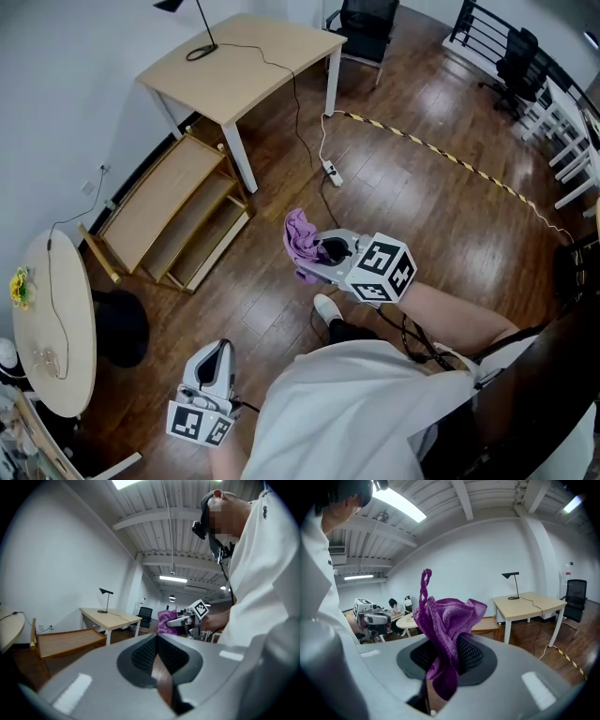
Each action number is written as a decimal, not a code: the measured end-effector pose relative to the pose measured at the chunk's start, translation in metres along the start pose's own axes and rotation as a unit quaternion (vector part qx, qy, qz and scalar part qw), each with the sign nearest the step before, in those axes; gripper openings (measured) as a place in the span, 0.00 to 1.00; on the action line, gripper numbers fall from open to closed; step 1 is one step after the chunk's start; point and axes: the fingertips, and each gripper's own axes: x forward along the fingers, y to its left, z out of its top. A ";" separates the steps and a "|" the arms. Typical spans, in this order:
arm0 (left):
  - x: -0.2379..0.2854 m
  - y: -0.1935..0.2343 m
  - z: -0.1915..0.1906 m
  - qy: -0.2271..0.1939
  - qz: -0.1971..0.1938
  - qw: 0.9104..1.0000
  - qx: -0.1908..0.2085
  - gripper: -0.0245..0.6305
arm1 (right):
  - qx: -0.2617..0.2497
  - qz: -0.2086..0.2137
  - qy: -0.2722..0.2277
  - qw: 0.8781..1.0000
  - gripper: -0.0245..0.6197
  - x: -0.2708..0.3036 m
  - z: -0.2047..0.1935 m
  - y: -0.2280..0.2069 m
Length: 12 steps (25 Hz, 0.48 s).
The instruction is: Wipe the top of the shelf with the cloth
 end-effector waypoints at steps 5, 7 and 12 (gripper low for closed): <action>-0.019 0.000 -0.006 -0.003 0.003 1.000 -0.002 0.07 | -0.006 0.002 0.005 1.000 0.20 0.004 -0.002 0.018; -0.025 -0.004 -0.007 -0.005 0.003 1.000 -0.001 0.07 | -0.008 0.003 0.005 1.000 0.20 0.003 -0.003 0.025; -0.037 -0.008 -0.009 -0.007 0.006 1.000 0.000 0.07 | -0.012 0.004 0.008 1.000 0.20 0.002 -0.006 0.036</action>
